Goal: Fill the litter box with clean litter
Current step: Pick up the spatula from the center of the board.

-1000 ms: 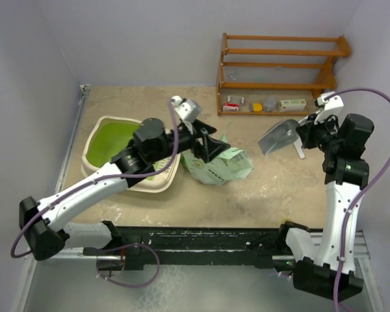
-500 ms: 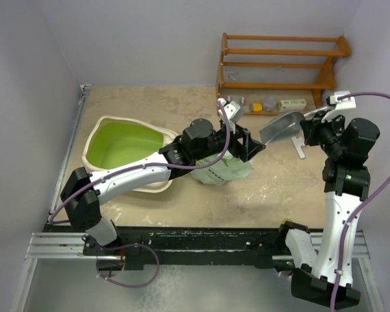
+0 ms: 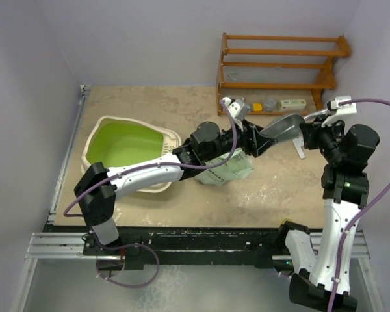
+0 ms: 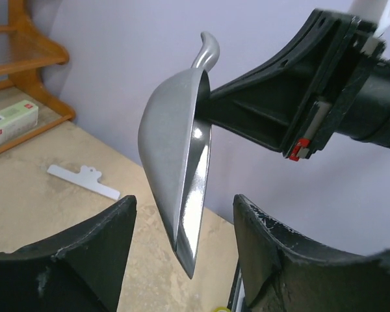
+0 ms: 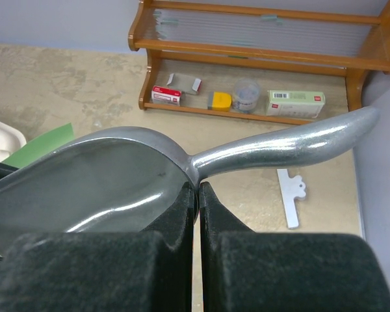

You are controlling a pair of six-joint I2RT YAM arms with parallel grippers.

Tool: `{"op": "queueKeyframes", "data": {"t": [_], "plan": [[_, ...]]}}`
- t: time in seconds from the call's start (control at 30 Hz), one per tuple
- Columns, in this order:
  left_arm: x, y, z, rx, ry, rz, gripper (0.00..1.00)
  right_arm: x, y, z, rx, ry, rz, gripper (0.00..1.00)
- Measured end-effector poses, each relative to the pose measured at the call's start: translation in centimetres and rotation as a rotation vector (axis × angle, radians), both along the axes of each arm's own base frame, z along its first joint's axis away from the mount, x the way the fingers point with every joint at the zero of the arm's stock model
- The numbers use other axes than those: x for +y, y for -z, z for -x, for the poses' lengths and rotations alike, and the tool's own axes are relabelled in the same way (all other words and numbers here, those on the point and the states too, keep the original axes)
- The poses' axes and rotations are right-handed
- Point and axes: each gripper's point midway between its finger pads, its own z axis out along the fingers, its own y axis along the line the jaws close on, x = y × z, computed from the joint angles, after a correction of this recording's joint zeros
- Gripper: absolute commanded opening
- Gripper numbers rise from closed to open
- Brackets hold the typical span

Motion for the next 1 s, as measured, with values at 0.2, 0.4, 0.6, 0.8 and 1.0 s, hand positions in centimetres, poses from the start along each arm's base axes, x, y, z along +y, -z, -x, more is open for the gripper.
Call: {"op": "queueKeyframes", "data": {"t": [0.2,0.4,0.6,0.8,1.0], "plan": [[-1.6,2.3,0.3,0.034,0.02,-0.024,0.25,0.2,-0.4,0.3,-0.012,0.002,-0.01,0.0],[-2.0,1.8,-0.1,0.064,-0.016,-0.035,0.03,0.2,-1.3,0.3,-0.052,0.005,-0.003,0.0],[-2.1,1.6,-0.1,0.07,-0.048,-0.033,0.03,0.1,-1.8,0.4,-0.071,0.011,0.006,0.0],[-1.9,1.6,-0.4,0.069,-0.089,-0.035,0.03,0.1,-1.7,0.3,-0.072,0.006,0.005,0.0],[-1.0,1.6,-0.5,0.068,-0.137,-0.039,0.03,0.7,-1.7,0.4,-0.076,-0.027,0.008,0.31]]}}
